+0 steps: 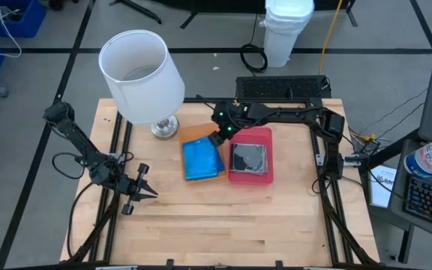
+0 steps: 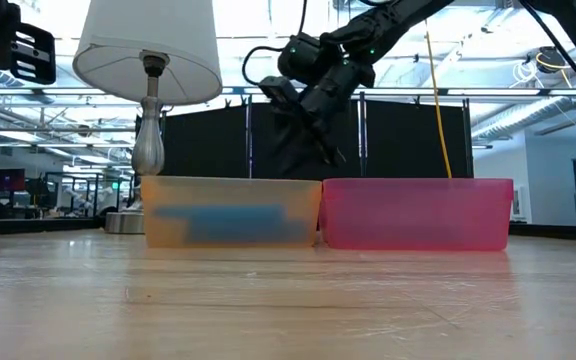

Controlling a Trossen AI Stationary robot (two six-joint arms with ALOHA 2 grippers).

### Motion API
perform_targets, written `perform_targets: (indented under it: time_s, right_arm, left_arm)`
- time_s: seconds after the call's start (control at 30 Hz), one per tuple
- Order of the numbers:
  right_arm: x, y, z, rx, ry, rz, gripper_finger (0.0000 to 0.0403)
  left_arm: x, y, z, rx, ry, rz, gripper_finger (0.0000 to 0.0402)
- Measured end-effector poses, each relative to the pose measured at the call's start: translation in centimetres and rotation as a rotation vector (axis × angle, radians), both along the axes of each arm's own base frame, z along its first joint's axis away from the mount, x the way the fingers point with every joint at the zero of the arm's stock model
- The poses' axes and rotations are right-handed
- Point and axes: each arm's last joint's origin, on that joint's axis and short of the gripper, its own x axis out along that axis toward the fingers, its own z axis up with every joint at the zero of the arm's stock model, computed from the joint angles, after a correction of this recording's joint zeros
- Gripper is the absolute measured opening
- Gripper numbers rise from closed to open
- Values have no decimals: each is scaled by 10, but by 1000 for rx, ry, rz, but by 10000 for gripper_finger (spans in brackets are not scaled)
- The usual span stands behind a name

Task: Pick & place jewel cases by type
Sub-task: Return to Home Position

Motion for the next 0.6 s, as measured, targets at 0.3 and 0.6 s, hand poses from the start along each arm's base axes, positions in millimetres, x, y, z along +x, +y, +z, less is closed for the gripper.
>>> perform_targets:
  time_s: [0.3,0.6]
  right_arm:
    - [-29,37,82,-488,-159,310,82]
    - [-88,103,173,-803,-428,555,11]
  left_arm:
    - [8,-6,29,191,16,33,24]
    - [22,-10,122,452,120,191,4]
